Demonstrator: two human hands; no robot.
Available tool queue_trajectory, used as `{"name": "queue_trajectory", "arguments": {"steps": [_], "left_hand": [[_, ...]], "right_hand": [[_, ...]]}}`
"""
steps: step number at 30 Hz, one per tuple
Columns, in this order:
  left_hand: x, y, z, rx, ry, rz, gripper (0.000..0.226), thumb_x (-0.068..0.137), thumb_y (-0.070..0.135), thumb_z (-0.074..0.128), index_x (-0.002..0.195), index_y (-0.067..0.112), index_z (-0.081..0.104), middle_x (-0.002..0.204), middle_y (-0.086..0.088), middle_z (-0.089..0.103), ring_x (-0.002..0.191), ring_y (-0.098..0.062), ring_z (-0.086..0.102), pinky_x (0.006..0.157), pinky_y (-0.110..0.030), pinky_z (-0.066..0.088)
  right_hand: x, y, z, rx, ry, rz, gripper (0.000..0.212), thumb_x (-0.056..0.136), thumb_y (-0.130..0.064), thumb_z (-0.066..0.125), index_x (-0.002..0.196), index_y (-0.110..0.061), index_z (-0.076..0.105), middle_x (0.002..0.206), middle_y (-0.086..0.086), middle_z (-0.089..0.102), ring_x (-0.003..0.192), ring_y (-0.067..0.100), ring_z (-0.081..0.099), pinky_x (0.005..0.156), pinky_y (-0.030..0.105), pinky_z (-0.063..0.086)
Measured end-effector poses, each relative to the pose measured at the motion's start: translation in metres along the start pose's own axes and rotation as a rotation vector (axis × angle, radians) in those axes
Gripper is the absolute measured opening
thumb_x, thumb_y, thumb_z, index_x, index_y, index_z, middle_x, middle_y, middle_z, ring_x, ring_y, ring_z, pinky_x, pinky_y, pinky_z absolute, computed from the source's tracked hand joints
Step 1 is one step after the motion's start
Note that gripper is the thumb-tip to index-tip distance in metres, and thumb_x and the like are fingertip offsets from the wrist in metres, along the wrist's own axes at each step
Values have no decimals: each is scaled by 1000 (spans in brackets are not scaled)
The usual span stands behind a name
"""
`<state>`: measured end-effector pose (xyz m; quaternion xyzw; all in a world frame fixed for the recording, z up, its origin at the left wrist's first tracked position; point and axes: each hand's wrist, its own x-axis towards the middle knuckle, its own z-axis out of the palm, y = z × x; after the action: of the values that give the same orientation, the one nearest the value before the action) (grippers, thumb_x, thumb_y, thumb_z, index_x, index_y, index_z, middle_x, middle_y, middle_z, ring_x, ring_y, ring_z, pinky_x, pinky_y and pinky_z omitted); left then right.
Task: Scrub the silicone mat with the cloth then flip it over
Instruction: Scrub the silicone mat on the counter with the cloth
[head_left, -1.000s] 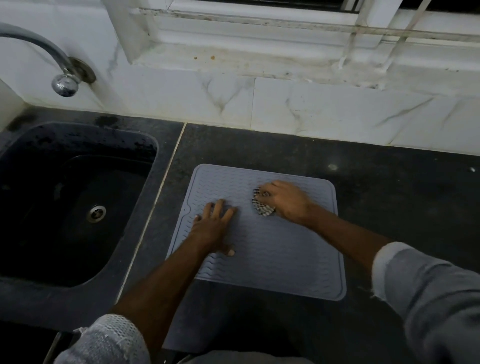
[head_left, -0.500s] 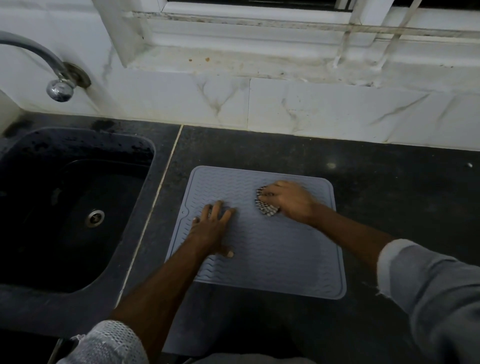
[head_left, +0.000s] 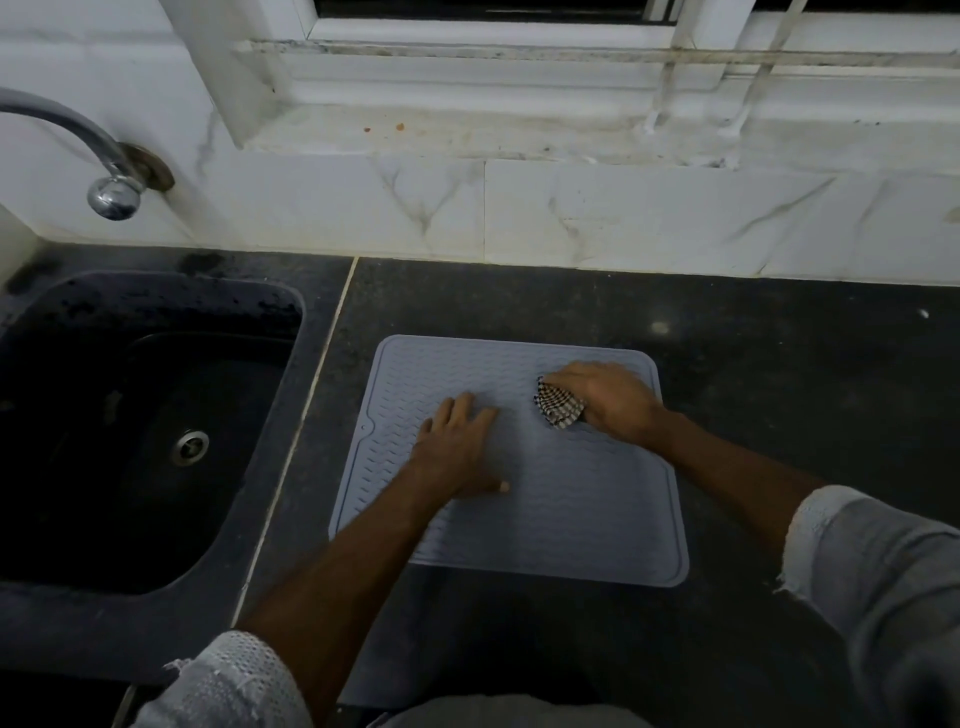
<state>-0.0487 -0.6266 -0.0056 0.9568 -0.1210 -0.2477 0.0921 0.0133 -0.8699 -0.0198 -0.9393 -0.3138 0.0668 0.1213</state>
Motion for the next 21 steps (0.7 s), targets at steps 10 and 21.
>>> {"name": "queue_trajectory", "arguments": {"steps": [10, 21], "left_hand": [[13, 26, 19, 23, -75, 14, 124, 62, 53, 81, 152, 30, -2, 159, -5, -14, 145, -35, -7, 111, -62, 18], [8, 31, 11, 45, -96, 34, 115, 67, 49, 81, 152, 30, 6, 159, -8, -15, 145, -38, -10, 113, -63, 20]], "right_hand": [[32, -27, 6, -114, -30, -59, 40, 92, -15, 53, 131, -18, 52, 143, 6, 47, 129, 27, 41, 110, 40, 30], [8, 4, -22, -138, 16, 76, 34, 90, -18, 56, 124, -21, 58, 131, 2, 58, 114, 24, 52, 98, 36, 41]]}}
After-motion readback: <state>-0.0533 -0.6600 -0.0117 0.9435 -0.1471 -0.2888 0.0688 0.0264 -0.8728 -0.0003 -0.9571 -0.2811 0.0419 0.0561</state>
